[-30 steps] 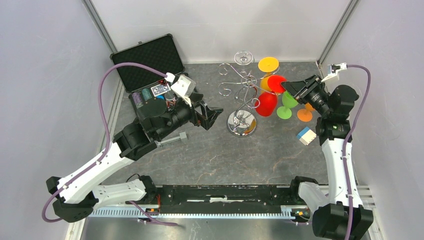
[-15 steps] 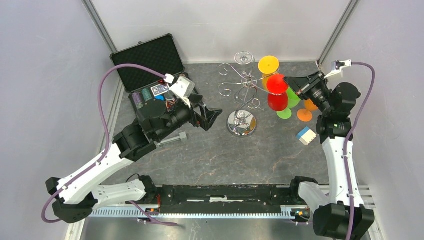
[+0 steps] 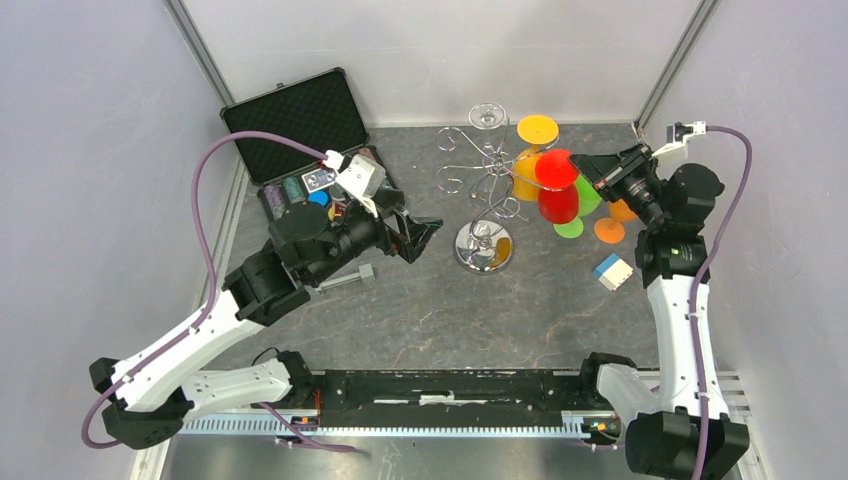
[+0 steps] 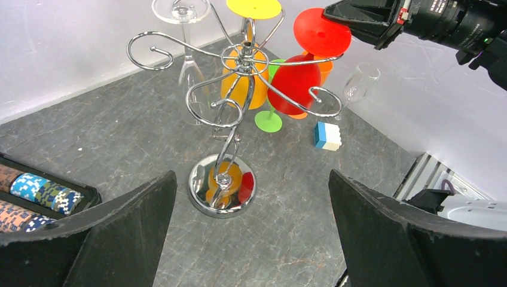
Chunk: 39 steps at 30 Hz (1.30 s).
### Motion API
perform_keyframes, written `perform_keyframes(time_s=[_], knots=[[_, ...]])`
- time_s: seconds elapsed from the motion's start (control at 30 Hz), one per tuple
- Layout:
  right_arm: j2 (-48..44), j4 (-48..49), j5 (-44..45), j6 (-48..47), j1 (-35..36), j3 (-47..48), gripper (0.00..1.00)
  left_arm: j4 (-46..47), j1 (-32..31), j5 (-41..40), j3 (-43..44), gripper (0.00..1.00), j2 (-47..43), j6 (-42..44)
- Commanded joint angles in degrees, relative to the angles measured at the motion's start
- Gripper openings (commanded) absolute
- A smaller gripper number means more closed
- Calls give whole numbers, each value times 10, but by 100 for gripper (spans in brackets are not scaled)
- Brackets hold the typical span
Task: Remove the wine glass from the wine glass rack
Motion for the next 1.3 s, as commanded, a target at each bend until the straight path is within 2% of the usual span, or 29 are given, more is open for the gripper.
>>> perform_keyframes(time_s=[0.0,0.2,0.27,0.6,1.0,1.27], knots=[[-19,2,2,16,1,24,0,25,2,-4,-6,100,-11,-13],[-63,89,37,125,1,-29,0,27,2,-9,-8,100,-16,-13],[-67,88,34,137,1,-28,0,29,3,-10,-9,100,-17,-13],[-84,24,35,129,2,-3,0,34,3,-13,-12,100,-17,-14],[-89,33,18,152,16,-19,0,38,3,-15,-14,100,-17,-15],[-76,67,45,161,45,-40,0,40,3,-13,-14,100,-16,-17]])
